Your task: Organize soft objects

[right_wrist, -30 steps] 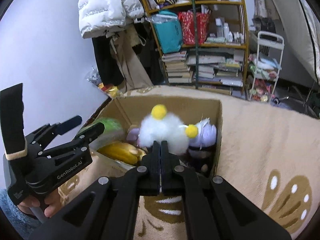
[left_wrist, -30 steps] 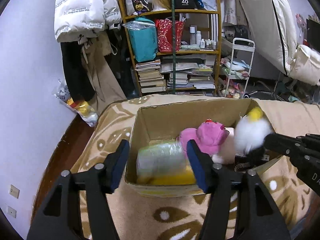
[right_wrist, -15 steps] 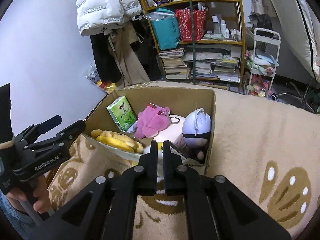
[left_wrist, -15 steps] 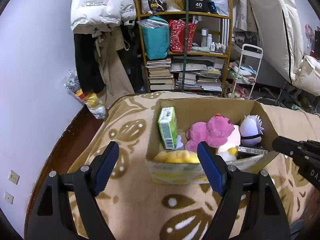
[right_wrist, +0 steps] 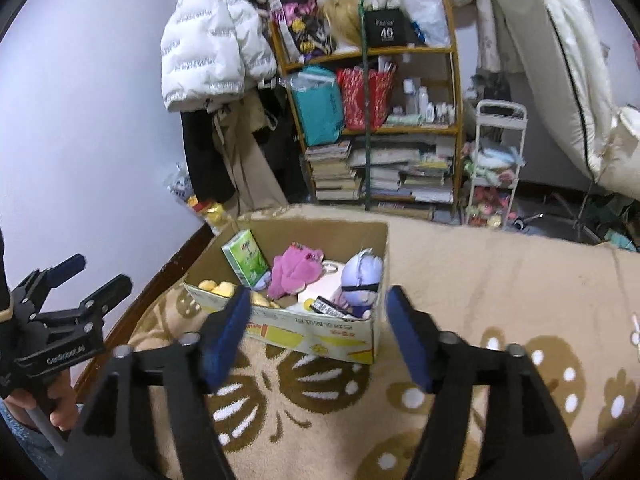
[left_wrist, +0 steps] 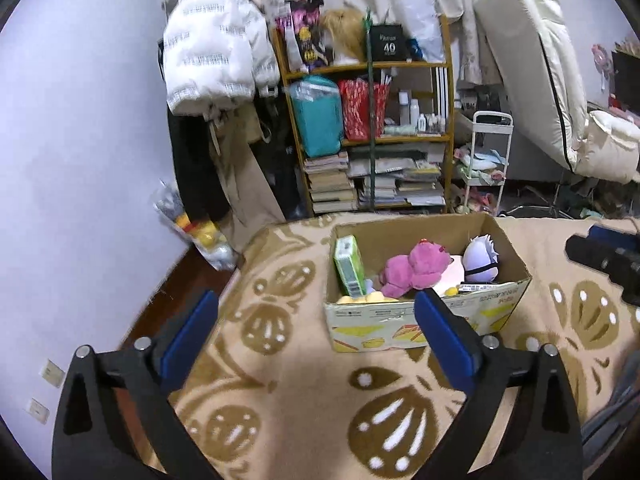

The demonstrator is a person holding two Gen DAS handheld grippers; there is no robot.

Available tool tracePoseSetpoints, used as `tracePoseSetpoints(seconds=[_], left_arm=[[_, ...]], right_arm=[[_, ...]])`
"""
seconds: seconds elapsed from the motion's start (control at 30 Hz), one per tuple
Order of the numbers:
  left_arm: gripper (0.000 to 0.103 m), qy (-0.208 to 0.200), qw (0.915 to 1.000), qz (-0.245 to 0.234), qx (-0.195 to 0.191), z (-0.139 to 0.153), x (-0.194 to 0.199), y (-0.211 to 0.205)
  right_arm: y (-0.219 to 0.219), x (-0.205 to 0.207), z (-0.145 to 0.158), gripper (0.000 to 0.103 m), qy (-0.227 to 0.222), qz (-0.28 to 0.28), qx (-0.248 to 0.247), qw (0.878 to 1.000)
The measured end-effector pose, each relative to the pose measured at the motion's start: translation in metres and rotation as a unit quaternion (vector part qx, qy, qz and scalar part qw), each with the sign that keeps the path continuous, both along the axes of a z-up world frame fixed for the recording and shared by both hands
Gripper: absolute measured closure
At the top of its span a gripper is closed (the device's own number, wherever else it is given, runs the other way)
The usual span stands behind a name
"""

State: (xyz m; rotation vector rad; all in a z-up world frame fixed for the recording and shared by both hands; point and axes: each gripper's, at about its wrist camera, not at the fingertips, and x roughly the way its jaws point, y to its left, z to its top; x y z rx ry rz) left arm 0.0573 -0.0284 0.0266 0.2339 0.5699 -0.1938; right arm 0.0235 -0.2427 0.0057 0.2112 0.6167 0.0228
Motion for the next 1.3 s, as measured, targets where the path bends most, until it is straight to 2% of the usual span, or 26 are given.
tracePoseSetpoints(seconds=[0.17,0.3,0.4,0.57,0.77,0.97,1.17,1.3], left_arm=[[0.001,-0.030,0.9994,-0.004,-0.018,0.025,-0.030,0.011],[0.001,-0.050,0.9981,0.009,-0.034,0.036,-0.048,0.020],[0.001,-0.067,0.9972,0.024,-0.023,0.037,-0.059,0.025],[0.001,-0.089,0.9952,0.035,-0.023,0.037,-0.076,0.035],[0.001,-0.097,0.9937,0.049,-0.028,0.032,-0.082,0.041],[0.001,-0.112,0.9912,0.064,-0.031,0.019,-0.084,0.044],[0.001,-0.106,0.9915,0.073,-0.014,0.002,-0.074,0.040],[0.001,-0.093,0.9932,0.068,-0.018,-0.004,-0.068,0.037]], right_arm=[[0.000,-0.031,0.028,0.000,-0.039,-0.003,-0.018,0.999],[0.001,-0.056,0.042,0.000,-0.063,-0.015,-0.045,0.997],[0.002,-0.066,0.044,0.000,-0.069,-0.020,-0.054,0.996],[0.009,-0.083,0.040,0.000,-0.090,-0.023,-0.081,0.992],[0.010,-0.089,0.027,0.000,-0.091,-0.042,-0.076,0.992],[0.012,-0.091,0.013,0.000,-0.098,-0.051,-0.093,0.989],[0.003,-0.080,0.003,0.000,-0.074,-0.068,-0.074,0.992],[-0.001,-0.077,-0.001,0.000,-0.081,-0.080,-0.072,0.991]])
